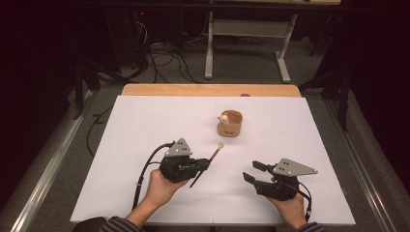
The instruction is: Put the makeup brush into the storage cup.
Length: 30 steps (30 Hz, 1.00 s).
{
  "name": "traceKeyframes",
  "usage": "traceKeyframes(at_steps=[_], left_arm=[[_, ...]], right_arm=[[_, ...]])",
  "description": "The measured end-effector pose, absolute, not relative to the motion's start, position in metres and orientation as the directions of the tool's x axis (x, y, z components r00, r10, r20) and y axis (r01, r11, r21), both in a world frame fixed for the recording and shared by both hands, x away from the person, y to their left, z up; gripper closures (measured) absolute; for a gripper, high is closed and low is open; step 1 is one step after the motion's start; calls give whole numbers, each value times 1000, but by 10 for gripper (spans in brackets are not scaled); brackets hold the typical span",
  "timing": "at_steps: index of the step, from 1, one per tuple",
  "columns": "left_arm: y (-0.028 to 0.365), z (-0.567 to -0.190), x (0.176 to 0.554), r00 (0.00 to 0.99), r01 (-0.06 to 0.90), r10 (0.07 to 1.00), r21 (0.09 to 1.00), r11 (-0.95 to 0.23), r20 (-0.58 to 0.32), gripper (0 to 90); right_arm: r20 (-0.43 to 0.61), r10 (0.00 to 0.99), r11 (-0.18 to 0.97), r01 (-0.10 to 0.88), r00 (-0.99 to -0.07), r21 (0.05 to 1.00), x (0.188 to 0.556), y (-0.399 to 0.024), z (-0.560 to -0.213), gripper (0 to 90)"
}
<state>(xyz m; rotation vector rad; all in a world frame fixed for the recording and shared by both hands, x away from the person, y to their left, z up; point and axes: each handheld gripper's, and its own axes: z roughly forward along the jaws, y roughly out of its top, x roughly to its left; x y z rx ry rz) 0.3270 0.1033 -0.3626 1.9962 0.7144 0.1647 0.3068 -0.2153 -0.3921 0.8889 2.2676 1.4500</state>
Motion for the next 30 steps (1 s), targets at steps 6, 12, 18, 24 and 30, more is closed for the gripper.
traceKeyframes(at_steps=[6, 12, 18, 24, 30], left_arm=[[95, -363, 326, 830, 392, 538, 838, -379, -145, 829], [93, -363, 326, 833, 385, 535, 841, -380, -140, 829], [94, -362, 326, 833, 379, 535, 848, -369, -139, 829], [93, -362, 325, 834, 377, 533, 853, -361, -143, 829], [91, -364, 325, 838, 376, 528, 848, -375, -138, 829]], right_arm=[[79, 626, 293, 328, -776, 898, 309, -204, -391, 481], [97, 595, 278, 318, -798, 906, 311, -196, -389, 509], [102, 579, 284, 318, -809, 905, 312, -187, -389, 513], [102, 556, 300, 314, -825, 901, 313, -176, -391, 512], [124, 539, 297, 326, -833, 897, 315, -166, -391, 515]])
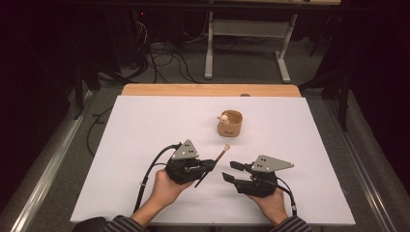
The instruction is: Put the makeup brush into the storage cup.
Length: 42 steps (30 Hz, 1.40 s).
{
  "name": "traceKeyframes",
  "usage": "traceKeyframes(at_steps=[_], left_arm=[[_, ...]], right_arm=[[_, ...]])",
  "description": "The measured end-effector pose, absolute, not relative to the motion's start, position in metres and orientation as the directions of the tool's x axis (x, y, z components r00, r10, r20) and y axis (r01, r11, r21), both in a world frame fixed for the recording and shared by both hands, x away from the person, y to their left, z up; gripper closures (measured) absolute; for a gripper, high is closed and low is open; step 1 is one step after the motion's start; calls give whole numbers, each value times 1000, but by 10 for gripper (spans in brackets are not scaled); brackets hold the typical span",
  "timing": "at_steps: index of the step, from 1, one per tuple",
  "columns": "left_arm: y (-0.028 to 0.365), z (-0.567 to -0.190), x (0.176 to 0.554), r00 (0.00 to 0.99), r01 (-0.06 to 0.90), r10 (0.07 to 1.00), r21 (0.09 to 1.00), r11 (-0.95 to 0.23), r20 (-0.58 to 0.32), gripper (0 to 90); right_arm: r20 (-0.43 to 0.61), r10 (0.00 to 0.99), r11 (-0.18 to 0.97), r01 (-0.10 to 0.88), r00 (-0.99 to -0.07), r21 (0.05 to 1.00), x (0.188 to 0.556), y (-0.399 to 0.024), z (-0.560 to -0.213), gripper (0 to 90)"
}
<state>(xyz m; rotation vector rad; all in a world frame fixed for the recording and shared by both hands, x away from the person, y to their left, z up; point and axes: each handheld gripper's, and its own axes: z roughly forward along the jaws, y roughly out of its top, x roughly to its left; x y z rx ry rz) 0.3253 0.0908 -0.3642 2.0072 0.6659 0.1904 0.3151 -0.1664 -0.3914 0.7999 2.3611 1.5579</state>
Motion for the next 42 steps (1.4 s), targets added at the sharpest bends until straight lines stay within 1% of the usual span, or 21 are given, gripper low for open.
traceKeyframes(at_steps=[9, 16, 19, 25, 33, 42], left_arm=[[88, -365, 322, 843, 357, 526, 849, -390, -112, 829], [85, -366, 321, 848, 344, 522, 848, -403, -96, 829], [84, -366, 320, 848, 340, 522, 850, -402, -93, 829], [84, -366, 319, 849, 336, 521, 852, -401, -89, 829], [82, -366, 317, 855, 326, 513, 852, -409, -81, 829], [80, -366, 315, 859, 314, 507, 858, -407, -74, 829]], right_arm=[[165, 522, 258, 339, -837, 904, 318, -168, -386, 561], [185, 519, 229, 344, -835, 911, 323, -167, -380, 562], [196, 529, 211, 352, -825, 912, 324, -167, -379, 546], [228, 515, 182, 365, -826, 913, 326, -167, -376, 549], [270, 499, 153, 390, -824, 908, 329, -167, -376, 564], [289, 485, 143, 401, -825, 905, 330, -165, -375, 589]])
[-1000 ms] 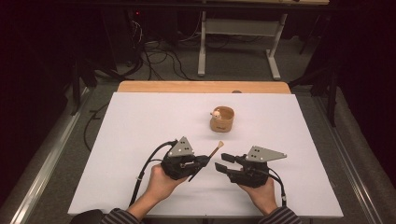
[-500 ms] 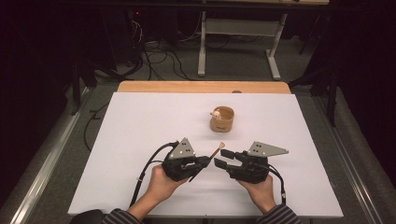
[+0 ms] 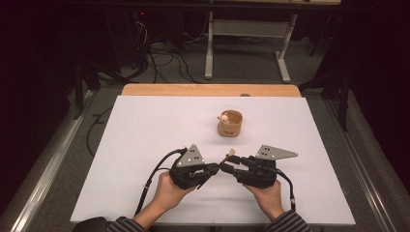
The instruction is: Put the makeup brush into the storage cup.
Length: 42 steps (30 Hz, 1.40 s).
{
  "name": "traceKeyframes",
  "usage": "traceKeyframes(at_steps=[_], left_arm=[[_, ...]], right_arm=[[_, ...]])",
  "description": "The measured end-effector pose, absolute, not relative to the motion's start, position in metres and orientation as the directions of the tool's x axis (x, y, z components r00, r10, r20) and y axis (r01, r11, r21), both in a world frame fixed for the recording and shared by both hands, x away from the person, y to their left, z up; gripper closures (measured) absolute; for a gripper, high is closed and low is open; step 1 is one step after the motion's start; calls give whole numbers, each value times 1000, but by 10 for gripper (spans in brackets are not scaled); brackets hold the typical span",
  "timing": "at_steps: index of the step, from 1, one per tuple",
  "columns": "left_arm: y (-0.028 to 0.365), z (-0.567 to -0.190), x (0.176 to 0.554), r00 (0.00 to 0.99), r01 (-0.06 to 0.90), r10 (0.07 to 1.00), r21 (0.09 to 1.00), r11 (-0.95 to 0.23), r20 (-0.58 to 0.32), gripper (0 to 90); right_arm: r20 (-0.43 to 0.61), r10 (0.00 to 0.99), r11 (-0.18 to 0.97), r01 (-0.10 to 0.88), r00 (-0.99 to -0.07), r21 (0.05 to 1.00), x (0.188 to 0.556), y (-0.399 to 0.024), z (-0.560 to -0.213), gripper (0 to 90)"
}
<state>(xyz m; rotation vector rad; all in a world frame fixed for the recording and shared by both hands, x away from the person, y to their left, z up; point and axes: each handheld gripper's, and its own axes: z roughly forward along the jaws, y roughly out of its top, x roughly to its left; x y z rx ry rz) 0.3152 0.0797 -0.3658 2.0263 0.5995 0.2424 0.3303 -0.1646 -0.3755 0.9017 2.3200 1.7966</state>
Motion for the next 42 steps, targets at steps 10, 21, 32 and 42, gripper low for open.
traceKeyframes(at_steps=[10, 21, 32, 42], left_arm=[[79, -366, 314, 861, 304, 504, 864, -402, -69, 829], [78, -366, 313, 862, 298, 502, 866, -400, -65, 829], [78, -366, 312, 863, 295, 502, 868, -399, -62, 829], [78, -366, 312, 866, 293, 495, 868, -400, -65, 828]], right_arm=[[322, 465, 115, 418, -824, 901, 332, -163, -376, 646], [345, 454, 100, 432, -821, 896, 334, -161, -377, 704], [353, 450, 87, 434, -820, 897, 334, -161, -377, 775], [372, 425, 80, 443, -825, 893, 334, -160, -377, 851]])
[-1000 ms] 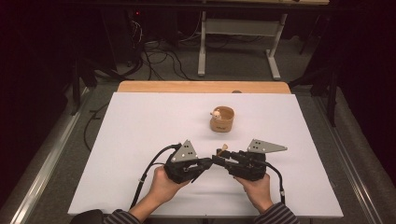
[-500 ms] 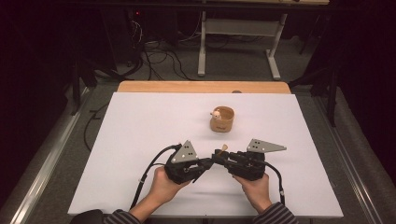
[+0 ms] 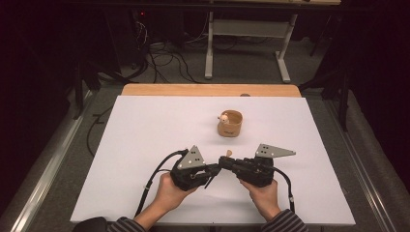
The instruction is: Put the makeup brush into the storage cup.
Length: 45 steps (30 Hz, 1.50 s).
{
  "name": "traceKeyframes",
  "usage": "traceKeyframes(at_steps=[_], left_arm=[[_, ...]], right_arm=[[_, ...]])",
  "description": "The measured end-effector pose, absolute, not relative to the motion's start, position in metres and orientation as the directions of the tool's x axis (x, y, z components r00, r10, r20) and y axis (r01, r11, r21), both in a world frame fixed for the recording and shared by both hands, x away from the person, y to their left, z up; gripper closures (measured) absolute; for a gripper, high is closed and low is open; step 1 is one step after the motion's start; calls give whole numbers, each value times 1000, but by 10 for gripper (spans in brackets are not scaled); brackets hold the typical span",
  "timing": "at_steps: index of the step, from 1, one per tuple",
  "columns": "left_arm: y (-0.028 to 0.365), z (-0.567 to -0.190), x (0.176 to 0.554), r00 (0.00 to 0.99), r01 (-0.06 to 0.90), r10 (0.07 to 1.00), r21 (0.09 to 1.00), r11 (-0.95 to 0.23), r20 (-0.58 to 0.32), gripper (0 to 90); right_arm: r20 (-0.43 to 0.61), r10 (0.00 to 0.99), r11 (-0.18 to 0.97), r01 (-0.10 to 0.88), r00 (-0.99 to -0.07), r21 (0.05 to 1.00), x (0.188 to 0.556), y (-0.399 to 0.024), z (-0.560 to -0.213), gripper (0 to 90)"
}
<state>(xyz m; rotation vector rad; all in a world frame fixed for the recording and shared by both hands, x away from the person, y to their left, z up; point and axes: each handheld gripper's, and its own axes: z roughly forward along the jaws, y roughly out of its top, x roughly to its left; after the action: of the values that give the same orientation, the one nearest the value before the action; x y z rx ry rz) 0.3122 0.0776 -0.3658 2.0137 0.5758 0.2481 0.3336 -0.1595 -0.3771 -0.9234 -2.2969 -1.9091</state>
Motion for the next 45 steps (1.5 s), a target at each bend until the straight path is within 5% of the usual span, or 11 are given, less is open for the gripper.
traceKeyframes(at_steps=[9, 25, 45], left_arm=[[79, -365, 312, 875, 278, 479, 875, -397, -61, 819], [99, -362, 317, 850, 319, 516, 882, -348, -104, 479], [172, -349, 307, 770, 353, 624, 902, -247, -131, 435]], right_arm=[[380, 407, 78, 446, -830, 892, 333, -160, -375, 859], [313, 448, 112, 400, -838, 910, 332, -166, -369, 860], [304, 457, 134, 402, -836, 906, 333, -171, -367, 861]])
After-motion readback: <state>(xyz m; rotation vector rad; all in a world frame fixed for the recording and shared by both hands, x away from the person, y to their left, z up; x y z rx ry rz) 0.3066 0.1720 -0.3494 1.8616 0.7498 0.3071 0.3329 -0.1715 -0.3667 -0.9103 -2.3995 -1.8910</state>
